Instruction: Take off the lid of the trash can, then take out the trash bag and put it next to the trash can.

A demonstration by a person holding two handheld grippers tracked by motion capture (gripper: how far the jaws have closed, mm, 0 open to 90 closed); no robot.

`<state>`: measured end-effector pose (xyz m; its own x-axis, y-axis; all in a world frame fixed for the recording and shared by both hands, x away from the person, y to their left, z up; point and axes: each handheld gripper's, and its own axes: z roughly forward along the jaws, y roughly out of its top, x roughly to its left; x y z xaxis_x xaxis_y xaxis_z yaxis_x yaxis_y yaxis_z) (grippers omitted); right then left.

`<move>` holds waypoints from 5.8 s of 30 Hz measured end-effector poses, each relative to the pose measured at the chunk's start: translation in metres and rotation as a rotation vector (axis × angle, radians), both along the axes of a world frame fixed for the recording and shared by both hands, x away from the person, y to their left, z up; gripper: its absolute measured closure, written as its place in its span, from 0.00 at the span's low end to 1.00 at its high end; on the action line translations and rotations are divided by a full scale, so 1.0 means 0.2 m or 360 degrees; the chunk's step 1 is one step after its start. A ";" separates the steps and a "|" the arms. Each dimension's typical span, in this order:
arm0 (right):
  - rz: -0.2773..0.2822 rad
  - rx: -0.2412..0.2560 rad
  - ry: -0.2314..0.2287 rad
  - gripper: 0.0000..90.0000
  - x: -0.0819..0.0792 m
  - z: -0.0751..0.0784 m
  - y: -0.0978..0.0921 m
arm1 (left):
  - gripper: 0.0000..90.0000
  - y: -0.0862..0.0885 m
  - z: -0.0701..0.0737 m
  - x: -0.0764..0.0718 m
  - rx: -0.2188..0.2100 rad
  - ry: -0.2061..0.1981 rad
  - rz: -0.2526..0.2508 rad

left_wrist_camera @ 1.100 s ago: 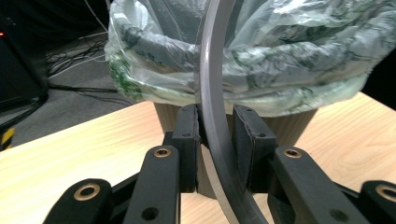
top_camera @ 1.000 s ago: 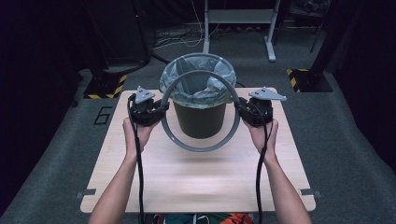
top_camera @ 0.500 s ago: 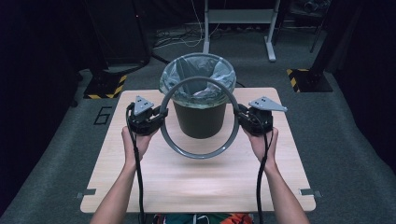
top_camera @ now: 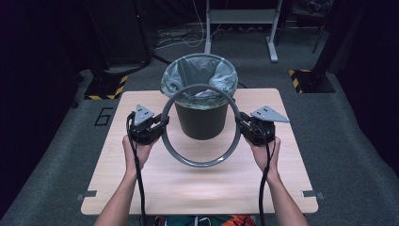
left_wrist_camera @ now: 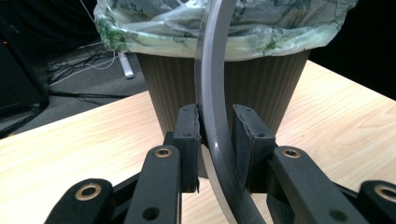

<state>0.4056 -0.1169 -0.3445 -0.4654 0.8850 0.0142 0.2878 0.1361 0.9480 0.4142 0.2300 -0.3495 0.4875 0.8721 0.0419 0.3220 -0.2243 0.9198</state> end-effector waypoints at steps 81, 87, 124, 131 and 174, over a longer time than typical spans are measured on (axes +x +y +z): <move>-0.0007 -0.0093 0.0399 0.85 -0.02 -0.62 0.05 | 0.81 0.02 -0.62 -0.02 -0.0015 0.0392 -0.0025; 0.0004 -0.0099 0.0433 0.85 -0.03 -0.65 0.04 | 0.81 0.02 -0.67 -0.03 0.0004 0.0450 -0.0028; 0.0057 -0.0184 0.0593 0.07 0.01 -0.85 0.02 | 0.13 0.03 -0.84 -0.03 0.0024 0.0607 0.0097; 0.0155 -0.0121 0.0553 0.00 0.02 -0.79 -0.08 | 0.00 0.13 -0.83 -0.04 -0.0038 0.0533 0.0094; 0.0335 -0.0192 0.0680 0.09 0.39 -0.40 -0.21 | 0.00 0.28 -0.49 0.35 -0.0173 0.0773 -0.0194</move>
<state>0.4840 -0.1598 -0.4235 -0.6094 0.7792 0.1463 0.6020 0.3347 0.7250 0.4838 0.2858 -0.4476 0.5264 0.7945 -0.3027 0.6957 -0.1979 0.6905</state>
